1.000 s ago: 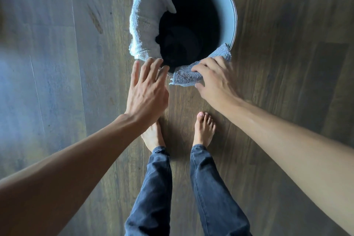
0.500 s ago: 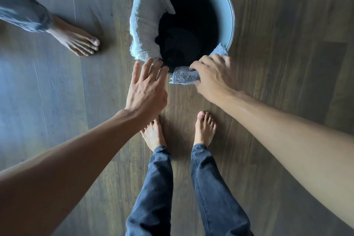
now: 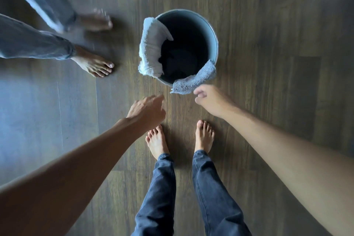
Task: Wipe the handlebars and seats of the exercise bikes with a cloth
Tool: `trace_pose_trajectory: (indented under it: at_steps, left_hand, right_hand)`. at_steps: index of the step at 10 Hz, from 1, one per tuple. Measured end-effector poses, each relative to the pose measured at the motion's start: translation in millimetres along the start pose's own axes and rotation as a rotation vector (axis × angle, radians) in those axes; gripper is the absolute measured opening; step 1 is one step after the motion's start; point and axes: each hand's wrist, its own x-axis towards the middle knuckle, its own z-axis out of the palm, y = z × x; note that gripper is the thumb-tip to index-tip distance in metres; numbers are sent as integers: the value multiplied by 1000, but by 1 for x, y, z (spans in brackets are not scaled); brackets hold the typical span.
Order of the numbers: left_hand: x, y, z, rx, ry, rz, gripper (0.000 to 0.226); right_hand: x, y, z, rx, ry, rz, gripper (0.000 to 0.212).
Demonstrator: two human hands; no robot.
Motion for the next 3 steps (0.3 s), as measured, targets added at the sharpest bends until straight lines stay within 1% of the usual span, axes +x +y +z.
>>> trace_pose_trajectory:
  at_steps: [1, 2, 3]
  left_hand:
    - [-15, -7, 0, -102, -107, -51, 32]
    - [-70, -19, 19, -139, -159, -156, 29]
    - [-117, -16, 26, -222, -176, -252, 32]
  right_hand:
    - [-20, 8, 1, 114, -29, 54, 24]
    - [-79, 41, 22, 131, -91, 162, 17]
    - [-126, 62, 41, 154, -90, 278, 18]
